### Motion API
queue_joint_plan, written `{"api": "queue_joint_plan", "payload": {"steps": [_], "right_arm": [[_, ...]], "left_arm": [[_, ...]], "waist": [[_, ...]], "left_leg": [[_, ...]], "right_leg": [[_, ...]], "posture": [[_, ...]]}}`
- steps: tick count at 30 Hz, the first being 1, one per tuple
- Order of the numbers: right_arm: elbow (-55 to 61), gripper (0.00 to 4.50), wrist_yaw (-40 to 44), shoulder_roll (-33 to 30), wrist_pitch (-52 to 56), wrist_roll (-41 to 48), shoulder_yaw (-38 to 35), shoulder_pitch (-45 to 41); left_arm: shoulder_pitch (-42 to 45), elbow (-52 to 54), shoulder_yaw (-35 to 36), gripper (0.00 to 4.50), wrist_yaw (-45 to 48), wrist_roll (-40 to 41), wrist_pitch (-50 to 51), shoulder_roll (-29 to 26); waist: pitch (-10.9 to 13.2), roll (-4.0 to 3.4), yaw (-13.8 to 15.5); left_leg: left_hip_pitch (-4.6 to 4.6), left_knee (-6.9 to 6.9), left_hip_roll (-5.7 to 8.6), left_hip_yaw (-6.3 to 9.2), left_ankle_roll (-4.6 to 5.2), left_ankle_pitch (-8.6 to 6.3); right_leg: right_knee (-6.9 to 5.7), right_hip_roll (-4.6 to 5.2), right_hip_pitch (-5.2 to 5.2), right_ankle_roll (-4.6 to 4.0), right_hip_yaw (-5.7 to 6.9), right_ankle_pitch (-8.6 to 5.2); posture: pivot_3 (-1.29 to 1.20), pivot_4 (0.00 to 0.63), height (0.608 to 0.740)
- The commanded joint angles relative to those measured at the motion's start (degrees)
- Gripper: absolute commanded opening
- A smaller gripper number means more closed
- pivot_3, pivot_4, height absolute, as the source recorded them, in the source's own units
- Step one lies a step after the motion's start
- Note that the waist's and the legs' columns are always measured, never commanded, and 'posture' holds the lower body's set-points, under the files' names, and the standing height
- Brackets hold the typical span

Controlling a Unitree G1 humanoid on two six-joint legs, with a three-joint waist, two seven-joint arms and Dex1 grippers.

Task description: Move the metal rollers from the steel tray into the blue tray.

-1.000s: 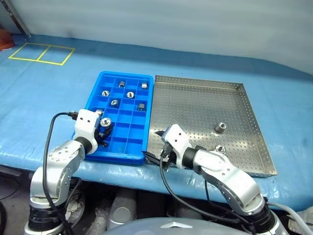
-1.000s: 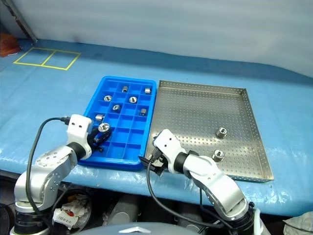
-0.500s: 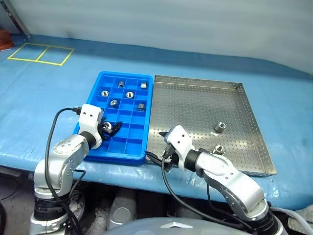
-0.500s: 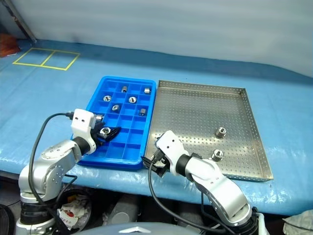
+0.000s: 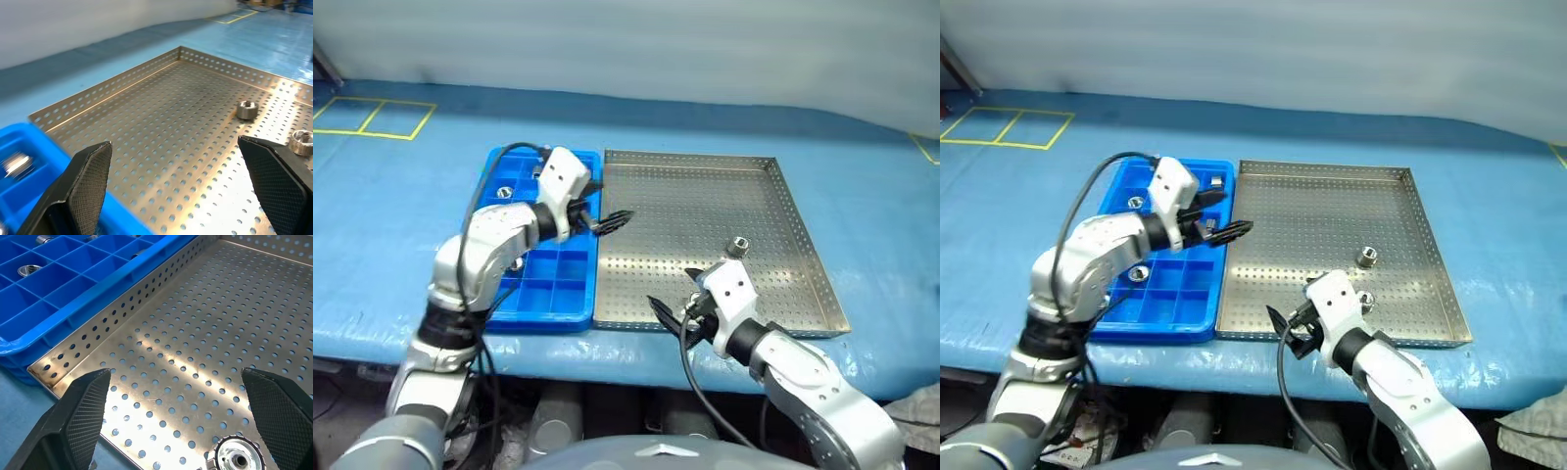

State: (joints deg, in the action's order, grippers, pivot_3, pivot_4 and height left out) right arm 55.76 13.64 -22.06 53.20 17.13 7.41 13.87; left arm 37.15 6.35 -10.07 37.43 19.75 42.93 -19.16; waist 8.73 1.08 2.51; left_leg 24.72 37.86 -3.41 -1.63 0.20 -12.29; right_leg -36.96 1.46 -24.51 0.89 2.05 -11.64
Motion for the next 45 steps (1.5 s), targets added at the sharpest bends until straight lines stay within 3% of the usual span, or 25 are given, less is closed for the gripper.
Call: {"api": "queue_joint_plan", "payload": {"steps": [1, 8, 23, 33, 40, 45], "right_arm": [[3.7, 4.5, -1.9, 0.5, 0.0, -0.3, -0.8, 1.3], [4.2, 4.5, -9.5, 4.6, -4.7, -3.5, -1.1, 5.4], [4.2, 4.5, -15.6, 9.9, -11.0, -6.2, -0.5, 13.1], [4.2, 4.5, -16.5, 10.2, -13.0, -6.9, -0.1, 14.8], [4.2, 4.5, -17.0, 10.3, -13.4, -7.5, 0.7, 15.1], [4.2, 4.5, -17.6, 10.3, -13.7, -8.2, 1.6, 15.5]], "left_arm": [[4.6, -5.7, -3.7, 4.47, 1.7, -2.2, -4.7, 3.5], [12.0, -22.1, -9.2, 4.47, 0.5, -8.8, -11.3, 12.6], [18.9, -52.0, -7.6, 4.47, -4.7, -16.1, -26.7, 27.2], [22.7, -63.6, -4.2, 4.47, -14.6, -17.9, -31.0, 32.1], [22.7, -67.3, -2.8, 4.47, -12.2, -16.9, -33.0, 34.1], [21.3, -62.2, -2.7, 4.47, -6.6, -15.2, -32.3, 33.2]], "waist": [[0.0, 0.0, -1.0], [0.0, -0.01, -4.0], [0.0, -0.01, -8.6], [0.0, -0.01, -11.1], [0.0, -0.01, -11.9], [0.0, -0.01, -13.1]], "left_leg": [[0.0, -0.02, 0.02, -0.02, 0.01, 0.0], [-0.03, -0.03, 0.02, -0.08, 0.05, -0.03], [-0.06, -0.04, 0.02, -0.23, 0.1, -0.06], [-0.1, -0.11, 0.03, -0.21, 0.11, -0.07], [-0.1, -0.11, 0.05, -0.23, 0.11, -0.07], [-0.11, -0.13, 0.05, -0.22, 0.11, -0.07]], "right_leg": [[0.02, 0.0, 0.0, 0.0, -0.04, 0.0], [0.01, -0.04, -0.05, 0.04, -0.19, 0.01], [0.02, -0.01, -0.11, 0.15, -0.38, 0.07], [0.02, 0.01, -0.12, 0.18, -0.42, 0.09], [0.03, 0.05, -0.12, 0.18, -0.42, 0.09], [0.03, 0.05, -0.12, 0.19, -0.45, 0.09]], "posture": [[-0.07, 0.15, 0.74], [-0.18, 0.15, 0.74], [-0.29, 0.15, 0.74], [-0.32, 0.15, 0.74], [-0.33, 0.15, 0.74], [-0.35, 0.15, 0.74]]}}
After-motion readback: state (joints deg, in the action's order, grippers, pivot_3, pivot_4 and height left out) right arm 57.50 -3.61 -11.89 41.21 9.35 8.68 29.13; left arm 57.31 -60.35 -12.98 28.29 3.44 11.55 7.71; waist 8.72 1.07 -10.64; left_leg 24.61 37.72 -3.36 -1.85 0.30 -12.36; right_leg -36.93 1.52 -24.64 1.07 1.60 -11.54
